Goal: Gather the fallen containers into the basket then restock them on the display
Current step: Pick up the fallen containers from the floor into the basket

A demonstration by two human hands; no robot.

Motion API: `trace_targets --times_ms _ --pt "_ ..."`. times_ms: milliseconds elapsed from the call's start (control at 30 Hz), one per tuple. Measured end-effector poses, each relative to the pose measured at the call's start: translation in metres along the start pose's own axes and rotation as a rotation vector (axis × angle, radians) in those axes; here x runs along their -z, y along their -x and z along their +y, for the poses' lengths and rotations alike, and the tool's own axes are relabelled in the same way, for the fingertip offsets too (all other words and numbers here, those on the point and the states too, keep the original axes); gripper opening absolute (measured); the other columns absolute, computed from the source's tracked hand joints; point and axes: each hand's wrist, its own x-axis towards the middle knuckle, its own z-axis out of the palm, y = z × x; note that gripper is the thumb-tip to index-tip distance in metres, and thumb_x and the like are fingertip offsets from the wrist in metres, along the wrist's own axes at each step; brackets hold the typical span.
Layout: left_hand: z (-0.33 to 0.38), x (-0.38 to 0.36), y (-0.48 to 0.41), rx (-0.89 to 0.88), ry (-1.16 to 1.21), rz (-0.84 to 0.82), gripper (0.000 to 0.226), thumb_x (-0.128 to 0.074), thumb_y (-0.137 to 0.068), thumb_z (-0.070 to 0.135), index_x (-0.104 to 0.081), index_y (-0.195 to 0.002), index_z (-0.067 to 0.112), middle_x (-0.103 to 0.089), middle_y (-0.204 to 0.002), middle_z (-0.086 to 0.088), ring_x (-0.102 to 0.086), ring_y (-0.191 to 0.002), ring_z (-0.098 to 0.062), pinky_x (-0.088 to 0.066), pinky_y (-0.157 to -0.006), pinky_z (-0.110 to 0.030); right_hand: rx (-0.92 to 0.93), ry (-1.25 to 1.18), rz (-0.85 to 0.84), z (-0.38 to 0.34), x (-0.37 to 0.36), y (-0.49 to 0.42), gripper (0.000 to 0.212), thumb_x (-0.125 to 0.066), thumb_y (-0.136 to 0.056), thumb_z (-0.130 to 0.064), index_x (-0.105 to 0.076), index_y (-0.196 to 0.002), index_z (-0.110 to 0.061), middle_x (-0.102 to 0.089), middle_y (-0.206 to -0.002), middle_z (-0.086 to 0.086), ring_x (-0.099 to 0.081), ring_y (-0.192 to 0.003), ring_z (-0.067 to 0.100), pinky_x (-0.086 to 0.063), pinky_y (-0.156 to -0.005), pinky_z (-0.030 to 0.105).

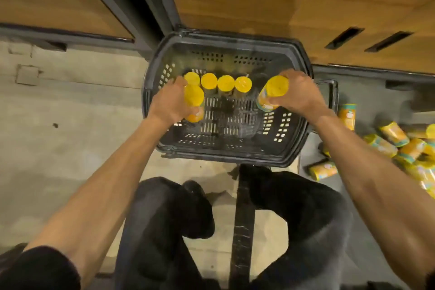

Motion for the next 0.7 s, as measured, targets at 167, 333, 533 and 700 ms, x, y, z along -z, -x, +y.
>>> trace_targets --times_ms 167,333,533,700 --pt "-0.036 -0.055 -0.047 -0.042 -0.043 0.021 0.080 -0.086 -0.064 0.038 -0.048 -0.125 0.005 -0.053 -0.123 -0.015 -0.055 -0.111 -0.036 -0.048 -0.089 -0.048 -0.019 0.147 0.016 0.020 -0.062 -0.055 0.077 -0.086 -0.065 -0.043 -0.056 -0.130 -0.012 -0.063 -0.121 0.020 -0.059 -0.113 0.036 -0.050 -0.090 0.042" --pt "-0.058 -0.095 -0.085 -0.031 -0.099 0.010 0.084 -0.085 -0.065 0.040 -0.045 -0.129 0.006 -0.047 -0.123 -0.014 -0.054 -0.110 -0.036 -0.049 -0.092 -0.047 -0.024 0.188 0.031 0.040 -0.111 -0.100 0.069 -0.086 -0.067 -0.036 -0.059 -0.124 -0.008 -0.061 -0.123 0.021 -0.056 -0.117 0.035 -0.047 -0.095 0.040" --pt "-0.067 -0.125 -0.116 0.125 -0.198 0.055 0.082 -0.086 -0.069 0.038 -0.044 -0.130 0.003 -0.052 -0.125 -0.017 -0.056 -0.113 -0.037 -0.048 -0.089 -0.046 -0.039 0.215 0.040 0.057 -0.156 -0.134 0.070 -0.086 -0.068 -0.038 -0.055 -0.124 -0.009 -0.052 -0.125 0.016 -0.056 -0.113 0.036 -0.049 -0.093 0.040" --pt "-0.073 -0.143 -0.132 0.155 -0.276 0.051 0.072 -0.087 -0.069 0.038 -0.051 -0.120 0.002 -0.059 -0.118 -0.018 -0.061 -0.107 -0.036 -0.051 -0.082 -0.044 -0.071 0.275 0.042 0.067 -0.171 -0.157 0.074 -0.083 -0.073 -0.040 -0.050 -0.132 -0.008 -0.048 -0.133 0.014 -0.046 -0.126 0.031 -0.044 -0.100 0.041"
